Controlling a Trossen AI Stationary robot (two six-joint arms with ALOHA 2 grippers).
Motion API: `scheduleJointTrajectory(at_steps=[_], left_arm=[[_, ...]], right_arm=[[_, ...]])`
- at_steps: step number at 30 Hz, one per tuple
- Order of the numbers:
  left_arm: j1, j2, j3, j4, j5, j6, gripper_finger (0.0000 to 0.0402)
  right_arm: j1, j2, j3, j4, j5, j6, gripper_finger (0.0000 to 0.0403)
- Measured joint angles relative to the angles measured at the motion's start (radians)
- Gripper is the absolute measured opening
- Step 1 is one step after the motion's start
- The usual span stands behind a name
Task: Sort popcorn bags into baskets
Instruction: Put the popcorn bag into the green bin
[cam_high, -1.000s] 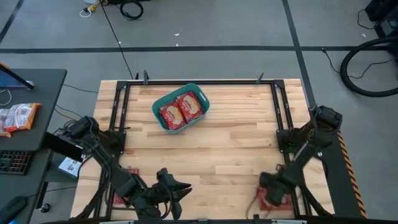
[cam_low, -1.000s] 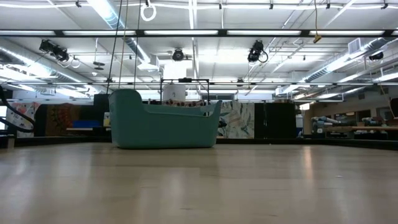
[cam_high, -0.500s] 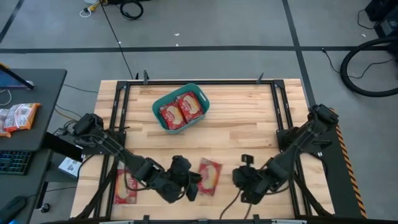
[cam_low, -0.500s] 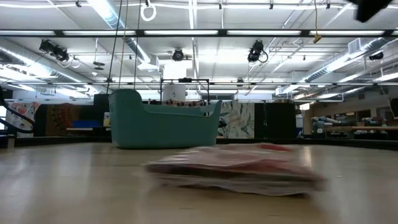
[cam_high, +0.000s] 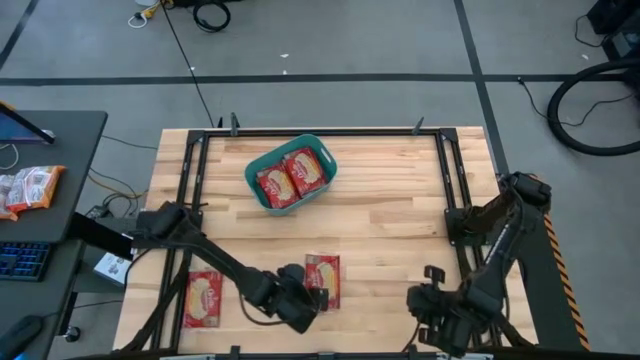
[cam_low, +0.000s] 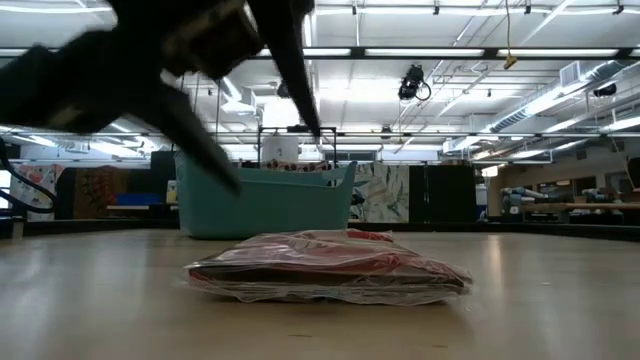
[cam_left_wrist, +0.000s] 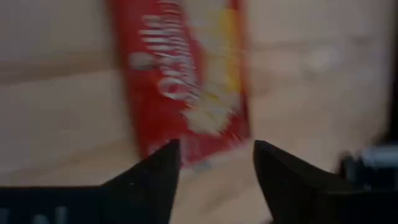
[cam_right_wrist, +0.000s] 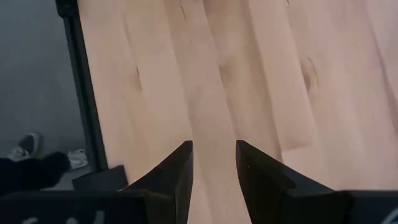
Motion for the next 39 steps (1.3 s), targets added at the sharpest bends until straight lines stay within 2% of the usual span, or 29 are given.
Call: scheduleJointTrajectory(at_steps=[3, 6, 11, 17, 24, 28, 30, 35, 39], left_arm=[[0.008, 0.025, 0.0, -0.04, 0.007, -0.106, 0.0245], [0.01, 0.033, 0.0, -0.091, 0.013, -0.133, 0.0262], [0.032, 0.033, 0.0, -0.123, 0.014, -0.134, 0.026], [0.077, 0.093, 0.001, -0.05, 0.046, -0.024, 0.0252], [0.102, 0.134, 0.007, -0.054, 0.086, -0.036, 0.0249], [0.115, 0.136, 0.006, -0.069, 0.085, -0.028, 0.0209], [0.121, 0.137, 0.005, -0.078, 0.09, -0.034, 0.0166], [0.144, 0.122, 0.004, -0.144, 0.063, -0.022, 0.0031], [0.17, 0.038, -0.009, -0.297, 0.021, 0.002, 0.0018]], right_arm=[[0.033, 0.0, -0.011, 0.002, 0.003, 0.078, 0.0126], [0.059, 0.0, -0.011, 0.004, 0.007, 0.124, 0.0126], [0.075, 0.0, -0.011, 0.001, 0.007, 0.138, 0.0126], [0.062, 0.0, -0.011, -0.004, 0.03, 0.136, 0.0126], [0.048, 0.0, -0.011, -0.006, 0.03, 0.104, 0.0126], [0.031, 0.0, -0.011, -0.015, 0.043, 0.05, 0.0126], [0.014, 0.0, -0.011, -0.019, 0.052, 0.019, 0.0126], [-0.038, -0.013, -0.01, -0.021, 0.031, -0.061, 0.0126], [-0.054, -0.079, 0.04, -0.078, 0.066, -0.097, 0.0126]])
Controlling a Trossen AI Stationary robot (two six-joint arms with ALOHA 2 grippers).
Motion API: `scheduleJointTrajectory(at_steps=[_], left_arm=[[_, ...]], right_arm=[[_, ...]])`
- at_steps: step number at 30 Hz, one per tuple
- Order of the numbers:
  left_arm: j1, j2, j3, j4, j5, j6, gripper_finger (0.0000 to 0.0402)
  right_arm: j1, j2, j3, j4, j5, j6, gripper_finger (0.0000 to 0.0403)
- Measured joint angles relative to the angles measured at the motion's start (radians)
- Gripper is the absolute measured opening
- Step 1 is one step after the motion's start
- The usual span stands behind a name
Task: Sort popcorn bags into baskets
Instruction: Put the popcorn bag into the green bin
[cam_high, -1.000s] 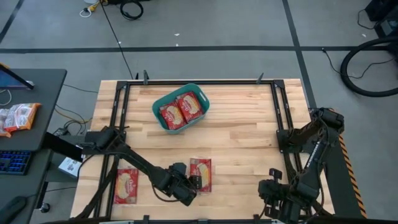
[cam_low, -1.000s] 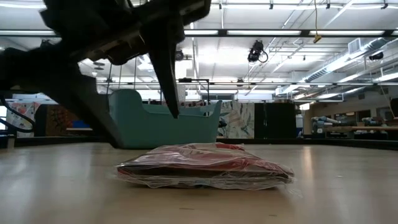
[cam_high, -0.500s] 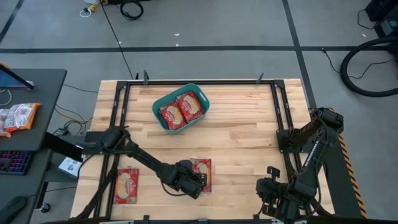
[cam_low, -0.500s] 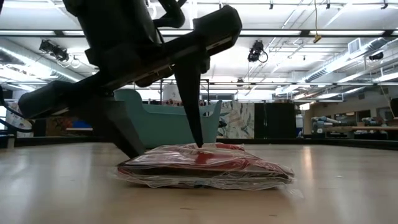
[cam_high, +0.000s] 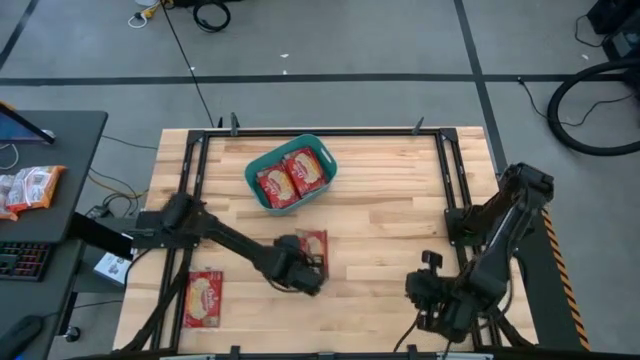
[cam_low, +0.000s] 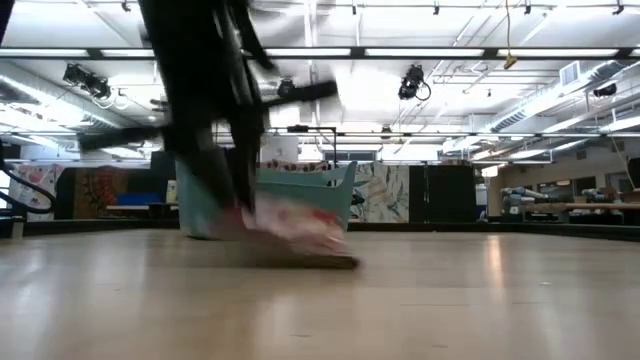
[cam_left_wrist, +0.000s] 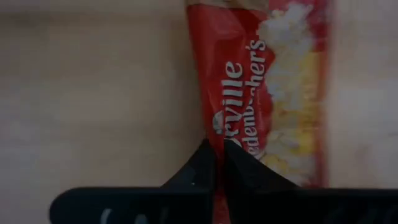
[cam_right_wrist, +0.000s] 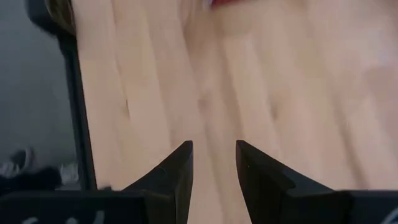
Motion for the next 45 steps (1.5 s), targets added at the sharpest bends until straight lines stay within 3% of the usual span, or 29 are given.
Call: scheduleJointTrajectory(at_steps=[2, 8, 10, 12, 16, 24, 29, 33, 39, 45], left_arm=[[0.015, -0.094, 0.001, -0.058, -0.06, 0.001, 0.0018], [0.096, -0.387, 0.007, -0.2, -0.438, -0.007, 0.0017], [0.139, -0.452, 0.009, -0.269, -0.501, -0.027, 0.0017], [0.2, -0.485, 0.01, -0.377, -0.467, -0.044, 0.0017], [0.344, -0.477, 0.006, -0.509, -0.297, -0.053, 0.0017], [0.563, -0.418, -0.012, -0.503, -0.02, 0.035, 0.0025], [0.625, -0.417, -0.132, -0.331, 0.106, 0.028, 0.0027], [0.64, -0.418, -0.218, -0.189, 0.14, 0.029, 0.0028], [0.64, -0.42, -0.271, -0.171, 0.136, 0.059, 0.0031], [0.656, -0.433, -0.272, -0.181, 0.214, 0.151, 0.0088]], right_arm=[[0.001, -0.047, 0.02, -0.025, 0.06, -0.022, 0.0126], [-0.029, -0.191, 0.025, -0.041, 0.222, -0.136, 0.0126], [-0.05, -0.225, 0.025, -0.051, 0.247, -0.174, 0.0126], [-0.078, -0.251, 0.025, -0.053, 0.252, -0.217, 0.0126], [-0.117, -0.278, 0.025, -0.057, 0.235, -0.277, 0.0126], [-0.138, -0.294, 0.024, -0.108, 0.192, -0.329, 0.0126], [-0.123, -0.294, 0.021, -0.131, 0.194, -0.324, 0.0126], [-0.122, -0.305, 0.021, -0.187, 0.191, -0.292, 0.0126], [-0.126, -0.33, 0.021, -0.31, 0.226, -0.239, 0.0126], [-0.155, -0.331, 0.021, -0.313, 0.193, -0.305, 0.0126]])
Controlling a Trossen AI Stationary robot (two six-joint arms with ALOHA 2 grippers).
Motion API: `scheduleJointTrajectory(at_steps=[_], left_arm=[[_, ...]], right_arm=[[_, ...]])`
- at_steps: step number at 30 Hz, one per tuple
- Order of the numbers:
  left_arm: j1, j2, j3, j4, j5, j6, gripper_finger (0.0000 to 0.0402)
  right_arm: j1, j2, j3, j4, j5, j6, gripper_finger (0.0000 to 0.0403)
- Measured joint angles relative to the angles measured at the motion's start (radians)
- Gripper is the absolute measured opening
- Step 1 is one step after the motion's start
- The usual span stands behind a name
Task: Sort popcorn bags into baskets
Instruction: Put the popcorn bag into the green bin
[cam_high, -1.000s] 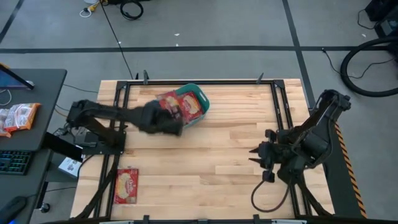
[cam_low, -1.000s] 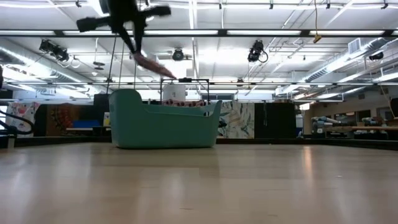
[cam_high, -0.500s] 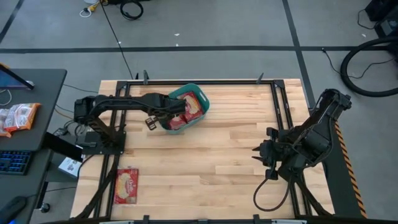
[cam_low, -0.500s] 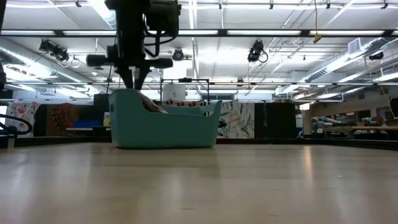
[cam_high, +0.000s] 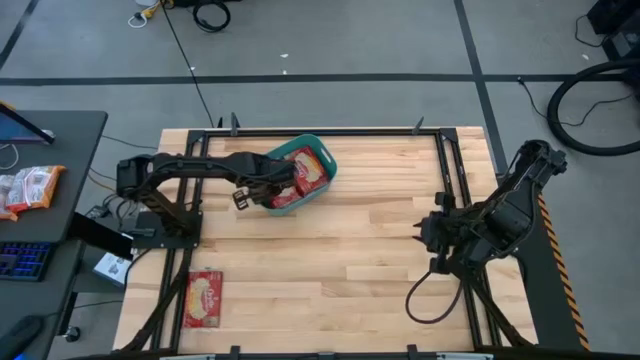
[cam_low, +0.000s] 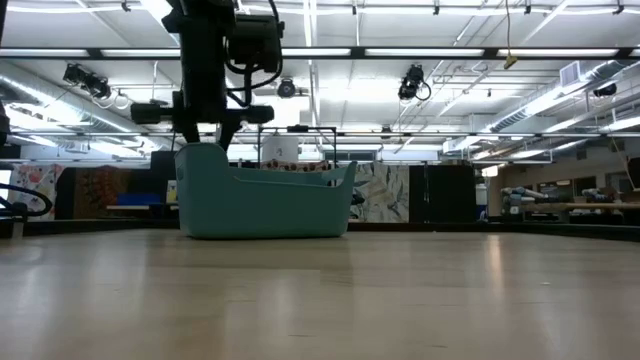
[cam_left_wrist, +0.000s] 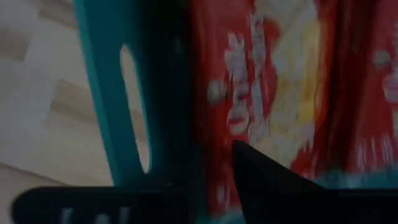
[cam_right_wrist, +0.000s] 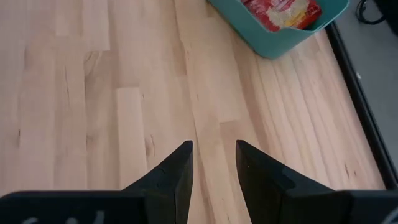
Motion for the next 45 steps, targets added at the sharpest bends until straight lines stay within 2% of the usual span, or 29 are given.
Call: scheduleJointTrajectory(at_steps=[3, 7, 10, 13, 15, 19, 21, 24, 26, 28, 31, 33, 38, 45], left_arm=[[0.0, -0.03, 0.025, -0.025, 0.013, 0.13, 0.013], [-0.058, -0.094, 0.107, -0.108, -0.04, 0.242, 0.0171], [-0.178, -0.153, 0.179, -0.113, -0.091, 0.342, 0.0183], [-0.375, -0.195, 0.22, -0.105, -0.128, 0.403, 0.0184], [-0.52, -0.199, 0.218, -0.151, -0.117, 0.337, 0.0185], [-0.766, -0.162, 0.216, -0.276, -0.05, 0.052, 0.0191], [-0.857, -0.128, 0.214, -0.314, -0.029, -0.052, 0.0201], [-0.944, -0.082, 0.215, -0.346, 0.007, -0.151, 0.0226], [-0.973, -0.04, 0.215, -0.383, 0.064, -0.182, 0.0246], [-0.985, -0.002, 0.191, -0.406, 0.168, -0.215, 0.0264], [-1.001, 0.03, 0.108, -0.412, 0.329, -0.241, 0.0276], [-1.005, 0.033, 0.035, -0.351, 0.39, -0.245, 0.0278], [-0.99, 0.009, -0.162, -0.193, 0.414, -0.298, 0.0279], [-0.947, 0.009, -0.341, -0.138, 0.411, -0.357, 0.0279]], right_arm=[[-0.005, 0.001, 0.0, -0.011, -0.02, -0.022, 0.0126], [-0.013, 0.0, -0.017, -0.047, 0.027, -0.018, 0.0126], [-0.026, -0.001, -0.07, -0.034, 0.028, 0.007, 0.0126], [-0.036, -0.002, -0.159, 0.036, 0.019, 0.087, 0.0126], [-0.037, -0.002, -0.23, 0.107, -0.03, 0.131, 0.0126], [-0.038, 0.022, -0.351, 0.271, -0.222, 0.152, 0.0125], [-0.038, 0.049, -0.379, 0.311, -0.284, 0.224, 0.0122], [-0.035, 0.113, -0.366, 0.343, -0.319, 0.303, 0.0113], [-0.028, 0.16, -0.328, 0.362, -0.319, 0.299, 0.0106], [-0.021, 0.206, -0.28, 0.38, -0.319, 0.292, 0.0101], [-0.011, 0.271, -0.208, 0.388, -0.289, 0.268, 0.0098], [-0.008, 0.308, -0.169, 0.388, -0.264, 0.242, 0.0098], [-0.01, 0.366, -0.127, 0.387, -0.259, 0.187, 0.0097], [-0.01, 0.377, -0.127, 0.371, -0.276, 0.158, 0.0097]])
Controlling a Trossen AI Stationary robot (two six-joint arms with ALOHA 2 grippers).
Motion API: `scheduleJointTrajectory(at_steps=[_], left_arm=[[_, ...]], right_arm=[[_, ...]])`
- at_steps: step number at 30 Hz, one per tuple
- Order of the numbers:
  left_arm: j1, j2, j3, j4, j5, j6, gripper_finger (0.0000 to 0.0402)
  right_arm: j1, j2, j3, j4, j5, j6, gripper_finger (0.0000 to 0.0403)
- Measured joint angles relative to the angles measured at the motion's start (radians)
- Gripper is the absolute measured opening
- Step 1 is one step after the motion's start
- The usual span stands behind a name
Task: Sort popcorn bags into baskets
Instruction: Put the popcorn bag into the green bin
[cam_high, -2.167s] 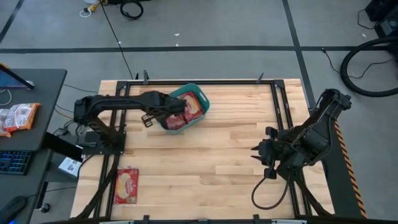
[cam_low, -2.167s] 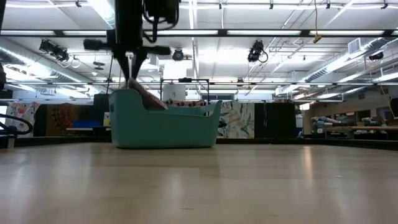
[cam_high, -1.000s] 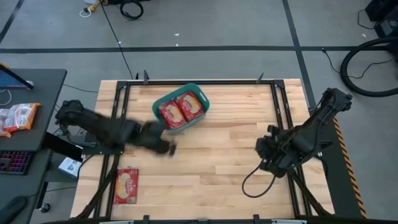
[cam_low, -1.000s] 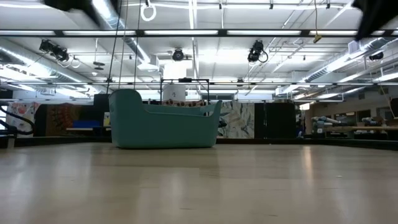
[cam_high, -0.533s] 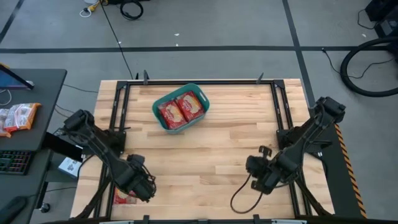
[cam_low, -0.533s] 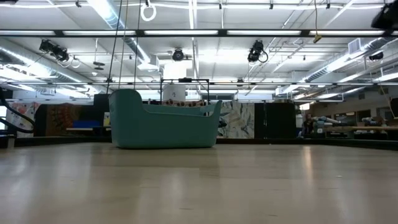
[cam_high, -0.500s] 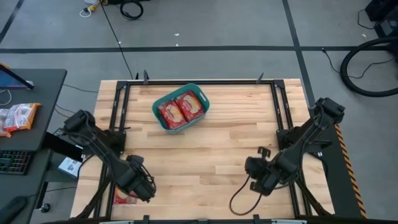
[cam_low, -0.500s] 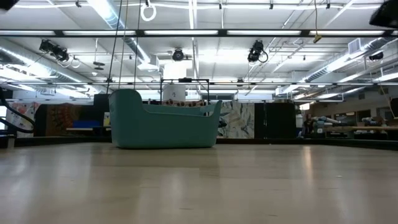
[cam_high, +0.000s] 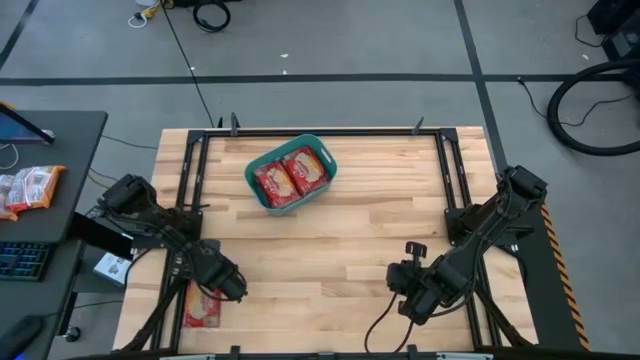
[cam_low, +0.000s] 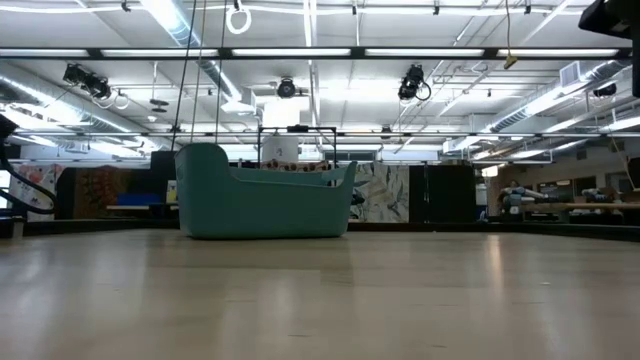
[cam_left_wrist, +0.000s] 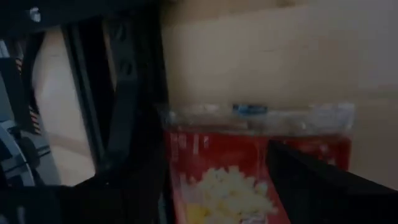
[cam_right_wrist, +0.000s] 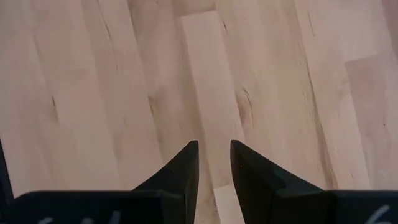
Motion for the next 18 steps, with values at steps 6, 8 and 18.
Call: scheduleJointTrajectory(at_steps=[6, 8, 18], left_arm=[[0.033, -0.009, -0.029, 0.342, -0.109, 0.059, 0.0279], [0.047, -0.005, -0.027, 0.496, -0.149, 0.122, 0.0279], [0.061, 0.0, 0.227, 0.636, -0.466, 0.303, 0.0279]], right_arm=[[0.001, -0.005, 0.0, -0.042, 0.007, -0.022, 0.0097], [-0.001, -0.005, 0.0, -0.05, 0.017, -0.032, 0.0097], [-0.056, -0.007, -0.001, -0.054, 0.05, -0.193, 0.0097]])
